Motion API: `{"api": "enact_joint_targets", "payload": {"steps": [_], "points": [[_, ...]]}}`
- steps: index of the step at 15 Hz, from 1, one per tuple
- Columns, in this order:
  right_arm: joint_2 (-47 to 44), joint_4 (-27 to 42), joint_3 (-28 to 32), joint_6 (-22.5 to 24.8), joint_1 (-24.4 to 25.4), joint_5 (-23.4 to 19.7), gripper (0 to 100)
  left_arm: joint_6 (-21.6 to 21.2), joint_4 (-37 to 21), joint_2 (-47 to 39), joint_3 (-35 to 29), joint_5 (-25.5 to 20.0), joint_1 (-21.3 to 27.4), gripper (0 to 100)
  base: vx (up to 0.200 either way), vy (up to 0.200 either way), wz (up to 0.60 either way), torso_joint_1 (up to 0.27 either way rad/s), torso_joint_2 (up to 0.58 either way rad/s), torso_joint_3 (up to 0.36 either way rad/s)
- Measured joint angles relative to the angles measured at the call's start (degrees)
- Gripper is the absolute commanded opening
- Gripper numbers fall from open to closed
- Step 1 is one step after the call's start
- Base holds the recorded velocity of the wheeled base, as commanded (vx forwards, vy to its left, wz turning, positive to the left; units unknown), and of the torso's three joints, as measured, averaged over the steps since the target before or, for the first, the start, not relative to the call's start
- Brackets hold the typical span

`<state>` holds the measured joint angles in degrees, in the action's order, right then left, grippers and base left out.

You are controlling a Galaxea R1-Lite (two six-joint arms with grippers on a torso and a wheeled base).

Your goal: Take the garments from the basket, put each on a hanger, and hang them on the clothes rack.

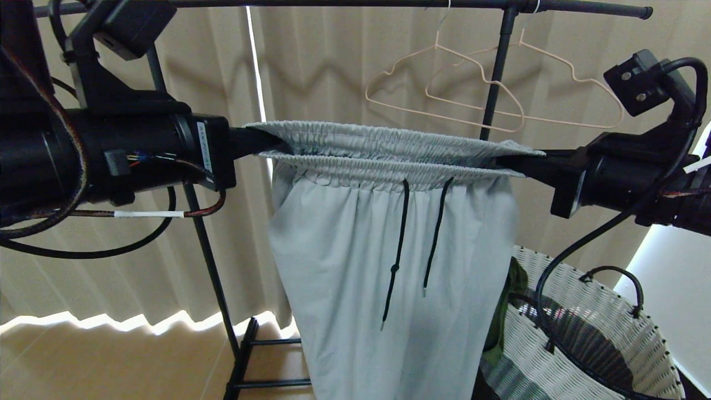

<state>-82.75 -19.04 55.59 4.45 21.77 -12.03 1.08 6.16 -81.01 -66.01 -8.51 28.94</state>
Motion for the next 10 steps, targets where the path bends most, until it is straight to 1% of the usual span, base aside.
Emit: {"api": "enact_joint_targets", "payload": {"steps": [4, 8, 10], "points": [[0.28, 1.65, 1.19, 0.06, -0.22, 0.13, 0, -0.11, 0.41, -0.72, -0.3, -0.05, 0.18, 0, 0.0, 0.0, 0.0, 0.0, 0.0, 0.0], [6.7, 11.19, 0.67, 0.06, -0.15, -0.11, 0, -0.11, 0.66, -4.61, -3.58, 0.04, 0.11, 0, 0.0, 0.0, 0.0, 0.0, 0.0, 0.0], [11.34, 14.45, -1.16, 0.0, 1.66, -0.41, 0, -0.09, 1.8, -6.92, -4.6, 0.09, 0.05, 0, 0.0, 0.0, 0.0, 0.0, 0.0, 0.0]]}}
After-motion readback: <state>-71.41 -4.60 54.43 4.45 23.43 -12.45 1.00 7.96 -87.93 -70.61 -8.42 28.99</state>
